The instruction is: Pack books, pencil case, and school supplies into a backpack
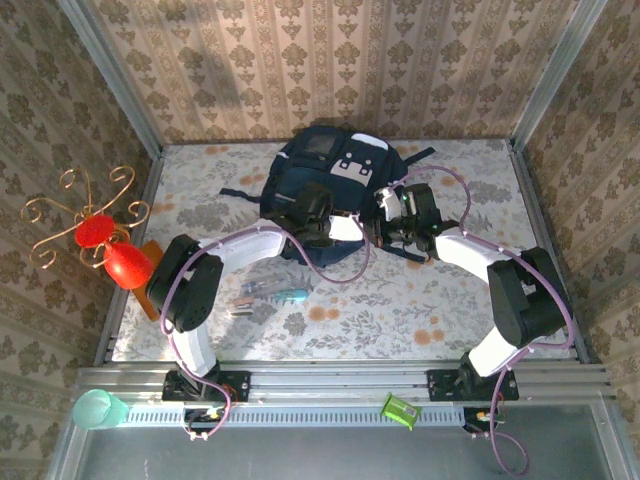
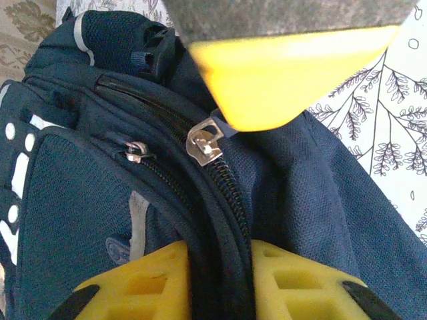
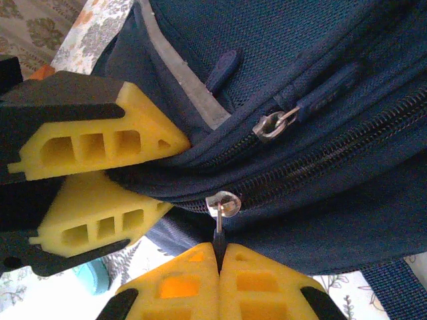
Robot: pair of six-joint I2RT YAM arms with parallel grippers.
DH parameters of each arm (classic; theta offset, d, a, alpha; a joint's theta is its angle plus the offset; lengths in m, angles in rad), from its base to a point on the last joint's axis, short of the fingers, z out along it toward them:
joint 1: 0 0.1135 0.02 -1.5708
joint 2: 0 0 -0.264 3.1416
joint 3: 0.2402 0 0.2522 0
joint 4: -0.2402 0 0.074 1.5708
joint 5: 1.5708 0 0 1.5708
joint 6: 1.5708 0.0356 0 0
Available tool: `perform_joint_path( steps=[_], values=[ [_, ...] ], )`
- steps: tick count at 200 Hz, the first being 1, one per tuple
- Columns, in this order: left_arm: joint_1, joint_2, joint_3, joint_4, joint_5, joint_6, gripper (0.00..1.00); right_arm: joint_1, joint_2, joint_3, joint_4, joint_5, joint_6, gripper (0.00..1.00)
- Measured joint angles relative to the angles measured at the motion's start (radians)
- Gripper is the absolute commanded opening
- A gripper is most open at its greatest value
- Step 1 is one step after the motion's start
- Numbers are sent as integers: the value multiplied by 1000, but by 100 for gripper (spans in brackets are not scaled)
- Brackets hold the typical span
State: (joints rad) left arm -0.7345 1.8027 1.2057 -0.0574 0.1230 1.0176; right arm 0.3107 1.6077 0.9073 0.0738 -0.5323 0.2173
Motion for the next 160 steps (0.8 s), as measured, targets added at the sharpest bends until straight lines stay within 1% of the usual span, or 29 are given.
perform_joint_path(
  steps=[19, 52, 110, 160],
  values=[
    [0, -1, -3, 5, 0, 9, 0, 2, 0, 0, 1, 13, 2, 0],
    [3, -16, -33, 37, 13, 3, 0, 5, 0, 0, 2, 38, 8, 0],
    [58, -77, -110, 89, 143, -34, 0, 21, -1, 0, 0, 134, 19, 0],
    [74, -106, -134, 96, 194, -40, 0, 21, -13, 0, -4, 225, 31, 0]
  ],
)
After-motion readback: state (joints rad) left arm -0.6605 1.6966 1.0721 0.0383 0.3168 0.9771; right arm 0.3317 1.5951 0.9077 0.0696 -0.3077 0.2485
